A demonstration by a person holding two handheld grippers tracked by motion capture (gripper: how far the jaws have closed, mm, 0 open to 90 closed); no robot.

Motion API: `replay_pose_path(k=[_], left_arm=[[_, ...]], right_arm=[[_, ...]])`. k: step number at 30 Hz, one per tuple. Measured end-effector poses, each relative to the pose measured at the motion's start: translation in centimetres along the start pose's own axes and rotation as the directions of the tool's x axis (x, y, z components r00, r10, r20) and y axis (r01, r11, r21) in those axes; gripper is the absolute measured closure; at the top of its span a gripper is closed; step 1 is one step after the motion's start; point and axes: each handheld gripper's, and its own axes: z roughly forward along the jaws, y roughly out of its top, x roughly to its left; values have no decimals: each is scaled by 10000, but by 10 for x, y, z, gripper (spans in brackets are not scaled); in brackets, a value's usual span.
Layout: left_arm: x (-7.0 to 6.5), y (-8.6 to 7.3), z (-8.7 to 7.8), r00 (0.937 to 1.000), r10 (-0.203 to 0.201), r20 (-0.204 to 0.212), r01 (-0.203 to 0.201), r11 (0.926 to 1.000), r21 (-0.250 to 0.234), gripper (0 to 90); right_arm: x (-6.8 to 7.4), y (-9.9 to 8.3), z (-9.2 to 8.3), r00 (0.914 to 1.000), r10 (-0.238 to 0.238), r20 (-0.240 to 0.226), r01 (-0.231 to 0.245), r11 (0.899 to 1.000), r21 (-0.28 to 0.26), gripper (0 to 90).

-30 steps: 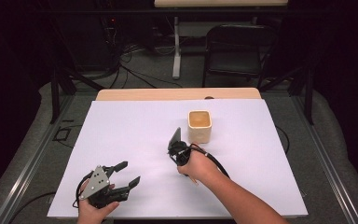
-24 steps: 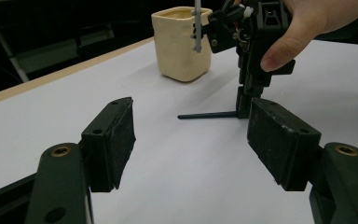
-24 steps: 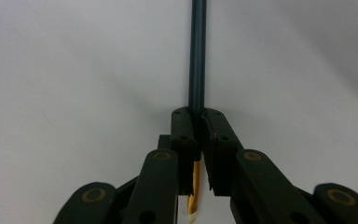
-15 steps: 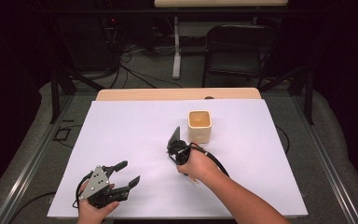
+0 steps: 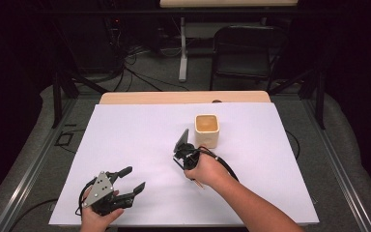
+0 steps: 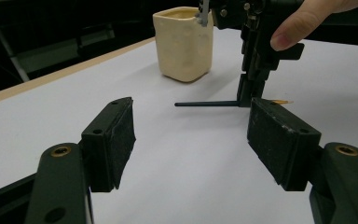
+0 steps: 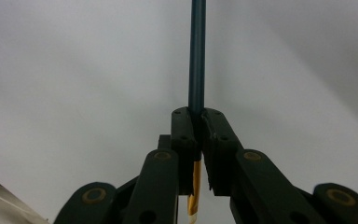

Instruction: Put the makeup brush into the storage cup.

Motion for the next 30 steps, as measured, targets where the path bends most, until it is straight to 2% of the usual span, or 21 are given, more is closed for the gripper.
replay_pose_path(k=[3,6,7,10,15,19,22,23,24,27,28,30], left_arm=[[0,0,0,10000,16,-1,-16,10000,-11,322],[0,0,0,10000,30,17,-30,10000,-62,334],[0,0,0,10000,43,36,-43,10000,-66,340],[-1,0,1,9999,76,73,-76,10000,-40,341],[-3,1,2,9998,164,-140,-164,9999,-23,333],[-5,3,4,9987,434,-282,-434,9991,7,331],[-7,5,7,9977,616,-267,-617,9981,-23,340],[-8,6,8,9973,683,-274,-683,9977,-23,340],[-9,7,9,9969,750,-241,-752,9972,-60,342],[-11,8,11,9940,1043,-339,-1042,9945,35,344],[-11,9,12,9940,1031,-356,-1028,9947,79,346],[-11,10,12,9944,1013,-314,-1010,9948,109,349]], right_arm=[[-1,-2,-1,9998,143,-157,-147,9996,-257,834],[-3,-3,-5,9993,142,-338,-148,9997,-195,834],[-2,-4,-6,9987,345,-377,-350,9993,-130,834],[-5,-6,-9,9985,217,-501,-232,9993,-291,834],[-5,-8,-14,9985,147,-527,-158,9997,-206,834],[-4,-9,-21,9988,25,-488,-42,9994,-336,834],[-4,-9,-29,9988,-116,-472,106,9997,-222,834],[-3,-10,-32,9984,47,-560,-59,9998,-209,834],[-5,-10,-39,9980,-187,-597,177,9997,-178,834],[-7,-10,-45,9981,-223,-582,219,9997,-78,834],[-10,-10,-52,9982,-189,-566,194,9998,79,834],[-12,-11,-55,9982,-160,-571,162,9999,27,834]])
